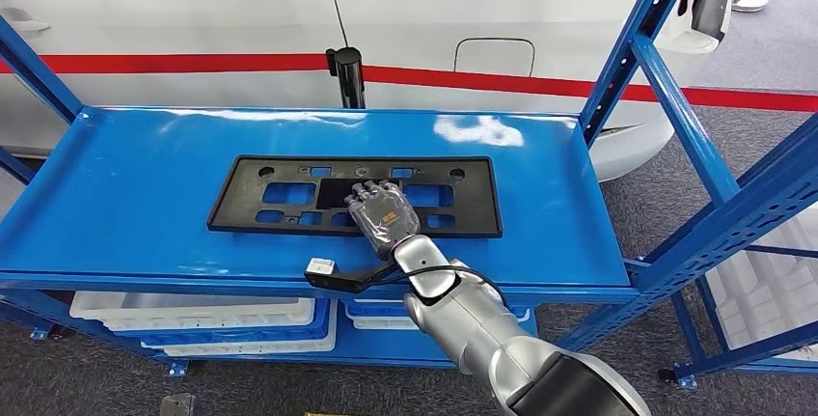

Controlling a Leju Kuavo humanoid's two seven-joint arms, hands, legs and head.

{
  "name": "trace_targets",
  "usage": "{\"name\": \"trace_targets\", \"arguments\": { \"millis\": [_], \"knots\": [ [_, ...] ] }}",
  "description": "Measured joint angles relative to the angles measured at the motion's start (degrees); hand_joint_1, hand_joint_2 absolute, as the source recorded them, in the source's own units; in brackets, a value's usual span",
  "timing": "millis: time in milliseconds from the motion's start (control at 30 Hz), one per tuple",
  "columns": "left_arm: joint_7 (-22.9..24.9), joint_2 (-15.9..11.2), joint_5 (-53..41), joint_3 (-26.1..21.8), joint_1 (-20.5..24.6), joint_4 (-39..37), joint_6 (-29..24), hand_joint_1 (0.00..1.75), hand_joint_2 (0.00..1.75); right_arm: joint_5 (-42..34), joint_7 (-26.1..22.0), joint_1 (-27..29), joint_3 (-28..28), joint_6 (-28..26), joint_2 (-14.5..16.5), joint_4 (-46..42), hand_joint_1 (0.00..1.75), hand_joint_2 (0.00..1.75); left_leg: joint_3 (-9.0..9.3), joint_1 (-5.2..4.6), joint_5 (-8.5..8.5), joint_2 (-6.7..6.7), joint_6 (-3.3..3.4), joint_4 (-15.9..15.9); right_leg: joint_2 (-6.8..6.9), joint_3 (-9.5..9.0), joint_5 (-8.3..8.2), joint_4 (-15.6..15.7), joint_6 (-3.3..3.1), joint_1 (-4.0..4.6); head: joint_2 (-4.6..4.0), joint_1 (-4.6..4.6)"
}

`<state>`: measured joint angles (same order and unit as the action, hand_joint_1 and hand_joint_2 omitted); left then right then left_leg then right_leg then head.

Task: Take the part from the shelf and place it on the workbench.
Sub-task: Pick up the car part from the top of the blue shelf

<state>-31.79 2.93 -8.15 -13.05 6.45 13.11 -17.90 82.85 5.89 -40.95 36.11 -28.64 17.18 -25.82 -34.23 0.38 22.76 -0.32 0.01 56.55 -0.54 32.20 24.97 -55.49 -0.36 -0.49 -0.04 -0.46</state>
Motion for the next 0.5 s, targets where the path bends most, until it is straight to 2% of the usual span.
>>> {"name": "trace_targets", "arguments": {
  "millis": [367, 500],
  "knots": [
    [0.42, 0.00, -0.65, -1.05, -0.39, -0.07, -0.24, 0.00, 0.00, -1.00, -1.62, 0.63, -1.18, -3.90, -0.58, -0.21, 1.75, 1.75, -0.01, 0.01, 0.00, -0.01, 0.00, 0.00, 0.02, 0.00, 0.01, 0.00, -0.01, 0.00, 0.00, 0.00],
    [0.42, -0.01, -0.97, -1.14, -0.59, -0.19, -0.76, 0.00, 0.00, -3.28, -4.87, 2.39, -2.54, -9.18, -1.13, -3.74, 1.75, 1.75, -0.03, 0.01, 0.00, -0.01, 0.00, 0.00, 0.02, 0.00, 0.00, -0.01, 0.00, 0.00, -0.01, 0.00]
  ]
}}
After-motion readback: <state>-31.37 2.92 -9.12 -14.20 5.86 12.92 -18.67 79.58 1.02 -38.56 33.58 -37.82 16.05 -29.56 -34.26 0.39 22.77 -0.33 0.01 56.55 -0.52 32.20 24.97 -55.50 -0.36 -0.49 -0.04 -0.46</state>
